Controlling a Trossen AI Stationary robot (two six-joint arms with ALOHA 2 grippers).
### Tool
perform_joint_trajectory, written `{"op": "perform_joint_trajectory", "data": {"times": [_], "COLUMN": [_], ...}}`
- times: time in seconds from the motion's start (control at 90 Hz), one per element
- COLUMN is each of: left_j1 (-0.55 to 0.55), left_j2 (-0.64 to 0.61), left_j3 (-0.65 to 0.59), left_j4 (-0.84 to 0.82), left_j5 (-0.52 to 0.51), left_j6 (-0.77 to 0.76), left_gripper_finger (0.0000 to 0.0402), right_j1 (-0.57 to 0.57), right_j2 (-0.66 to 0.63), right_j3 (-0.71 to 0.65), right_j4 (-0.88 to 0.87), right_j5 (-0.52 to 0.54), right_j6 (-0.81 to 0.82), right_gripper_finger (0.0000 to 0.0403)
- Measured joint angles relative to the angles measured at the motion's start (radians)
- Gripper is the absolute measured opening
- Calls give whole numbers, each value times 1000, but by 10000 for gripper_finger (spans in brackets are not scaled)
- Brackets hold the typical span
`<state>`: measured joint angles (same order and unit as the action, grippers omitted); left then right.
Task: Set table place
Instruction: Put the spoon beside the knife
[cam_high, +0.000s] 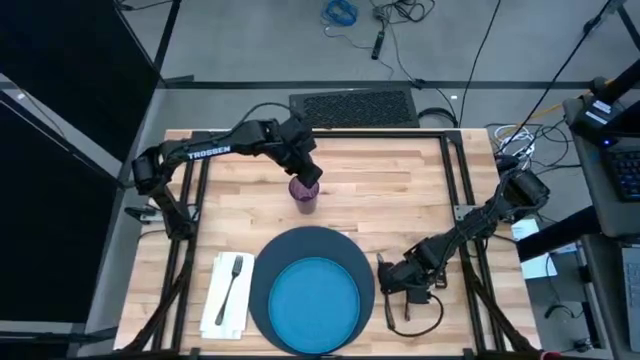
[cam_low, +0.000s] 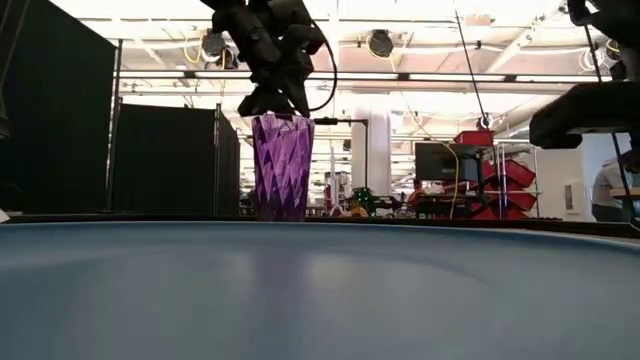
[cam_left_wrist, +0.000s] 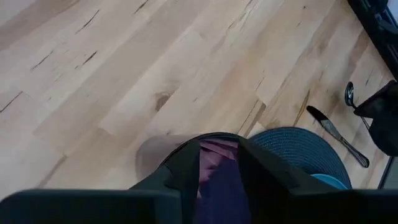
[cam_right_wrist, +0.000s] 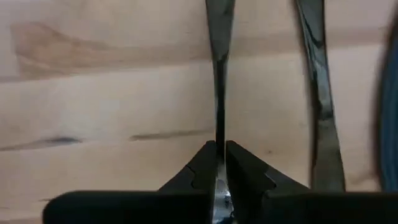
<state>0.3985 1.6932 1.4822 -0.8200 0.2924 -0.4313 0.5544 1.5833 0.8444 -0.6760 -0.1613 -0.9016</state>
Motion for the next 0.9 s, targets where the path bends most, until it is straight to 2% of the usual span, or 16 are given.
{"op": "perform_joint_trajectory", "data": {"times": [0.378, 0.511, 0.644, 0.7, 0.756, 0.9], "left_j1": [0, 0, 0, 0, -3, -7], "left_j2": [0, 0, 0, 0, 0, 0], "left_j3": [0, 0, 0, 0, 0, 0], "left_j4": [0, 0, 0, 0, 0, 0], "left_j5": [0, 0, 0, 0, 0, 1], "left_j6": [-1, -1, -2, -2, -1, 2], "left_gripper_finger": [93, 93, 93, 93, 93, 93], "right_j1": [50, 50, 50, 47, 37, 1], "right_j2": [-1, -21, -59, -77, -91, -106], "right_j3": [0, 4, 63, 94, 123, 185], "right_j4": [-3, -21, -71, -79, -80, -139], "right_j5": [38, 129, 239, 280, 308, 323], "right_j6": [-22, 53, 152, 265, 444, 1099], "right_gripper_finger": [70, 73, 73, 73, 73, 73]}}
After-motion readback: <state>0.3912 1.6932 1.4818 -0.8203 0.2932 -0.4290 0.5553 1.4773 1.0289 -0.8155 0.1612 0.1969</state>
